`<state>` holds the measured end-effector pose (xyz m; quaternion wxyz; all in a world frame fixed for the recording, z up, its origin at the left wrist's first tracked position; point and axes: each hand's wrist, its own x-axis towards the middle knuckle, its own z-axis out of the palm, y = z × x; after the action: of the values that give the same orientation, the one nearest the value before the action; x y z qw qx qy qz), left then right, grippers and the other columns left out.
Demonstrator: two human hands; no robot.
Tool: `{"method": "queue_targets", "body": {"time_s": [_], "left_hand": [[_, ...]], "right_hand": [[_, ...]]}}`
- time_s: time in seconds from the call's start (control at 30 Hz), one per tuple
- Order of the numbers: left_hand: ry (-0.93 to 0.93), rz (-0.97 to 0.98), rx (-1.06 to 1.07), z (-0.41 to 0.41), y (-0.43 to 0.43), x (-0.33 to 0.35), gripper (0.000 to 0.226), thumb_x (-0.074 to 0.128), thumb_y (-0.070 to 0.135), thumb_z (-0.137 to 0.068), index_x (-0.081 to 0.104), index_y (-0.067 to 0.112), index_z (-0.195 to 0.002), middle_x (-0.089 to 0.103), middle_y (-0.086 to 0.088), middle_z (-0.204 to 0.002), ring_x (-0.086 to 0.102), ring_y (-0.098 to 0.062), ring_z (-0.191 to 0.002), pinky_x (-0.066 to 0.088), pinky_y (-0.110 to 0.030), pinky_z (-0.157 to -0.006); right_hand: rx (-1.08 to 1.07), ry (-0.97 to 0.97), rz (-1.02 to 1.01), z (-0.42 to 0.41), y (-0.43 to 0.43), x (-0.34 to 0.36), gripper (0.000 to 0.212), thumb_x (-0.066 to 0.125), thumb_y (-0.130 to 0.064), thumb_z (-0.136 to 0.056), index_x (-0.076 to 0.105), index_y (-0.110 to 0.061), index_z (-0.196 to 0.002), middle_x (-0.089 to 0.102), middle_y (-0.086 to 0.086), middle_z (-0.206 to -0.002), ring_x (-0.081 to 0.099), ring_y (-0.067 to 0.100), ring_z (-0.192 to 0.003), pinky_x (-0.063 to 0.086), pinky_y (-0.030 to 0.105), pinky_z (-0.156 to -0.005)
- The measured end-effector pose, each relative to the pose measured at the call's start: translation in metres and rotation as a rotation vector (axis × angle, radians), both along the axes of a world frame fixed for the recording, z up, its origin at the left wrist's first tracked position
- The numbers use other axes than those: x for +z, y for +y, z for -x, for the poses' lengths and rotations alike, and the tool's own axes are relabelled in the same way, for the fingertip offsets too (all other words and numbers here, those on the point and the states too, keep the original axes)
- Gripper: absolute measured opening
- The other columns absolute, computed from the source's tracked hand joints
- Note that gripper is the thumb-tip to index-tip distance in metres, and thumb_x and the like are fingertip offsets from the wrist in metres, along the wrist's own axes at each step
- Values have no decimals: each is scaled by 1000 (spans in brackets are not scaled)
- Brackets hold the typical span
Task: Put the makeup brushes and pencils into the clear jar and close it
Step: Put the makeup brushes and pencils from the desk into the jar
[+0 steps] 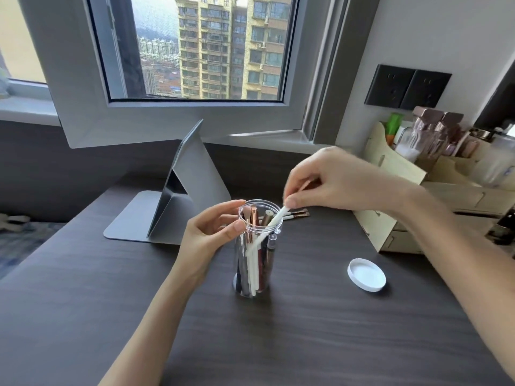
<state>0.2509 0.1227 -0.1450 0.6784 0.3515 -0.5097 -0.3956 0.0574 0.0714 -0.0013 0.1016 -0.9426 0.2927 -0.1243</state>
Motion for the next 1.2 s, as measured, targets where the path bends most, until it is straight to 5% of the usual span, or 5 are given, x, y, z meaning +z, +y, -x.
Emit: {"method": "queue_targets", "body": {"time_s": [0.17,0.3,0.37,0.57,1.2], "left_hand": [[-3,14,-10,-1,1,0,40,81,21,-64,70,15,-102,77,5,-87,69,-9,-81,52,-17,-72],[-16,12,2,-1,0,1,33,80,20,-66,72,22,-98,77,8,-88,69,-8,-81,52,-16,-72],[-7,5,8,0,1,1,29,75,11,-70,72,22,-96,77,9,-87,69,-7,-80,52,-16,-70],[-10,4,10,-1,-1,0,30,73,6,-71,72,20,-98,77,7,-88,70,-9,-81,53,-18,-70],[-3,-2,0,-1,1,0,35,72,25,-64,73,24,-98,77,7,-90,69,-9,-83,53,-18,-70]], "right_hand": [[67,160,-38,-33,-8,-20,27,49,-28,-95,72,-14,-96,72,-1,-90,64,14,-83,52,31,-79],[-44,-194,-255,-20,-31,-17,32,43,-25,-99,71,-12,-90,63,3,-68,51,1,-55,41,11,-58],[-217,-272,-163,-12,-63,-34,31,48,-22,-96,72,-7,-83,65,5,-66,54,1,-53,45,19,-62],[-532,146,2,-6,-135,-142,19,56,-12,-86,67,-13,-101,68,12,-112,61,31,-105,49,35,-88],[-312,478,378,-2,-129,-173,19,38,-5,-93,53,-5,-104,59,13,-111,50,32,-104,38,39,-75]]}}
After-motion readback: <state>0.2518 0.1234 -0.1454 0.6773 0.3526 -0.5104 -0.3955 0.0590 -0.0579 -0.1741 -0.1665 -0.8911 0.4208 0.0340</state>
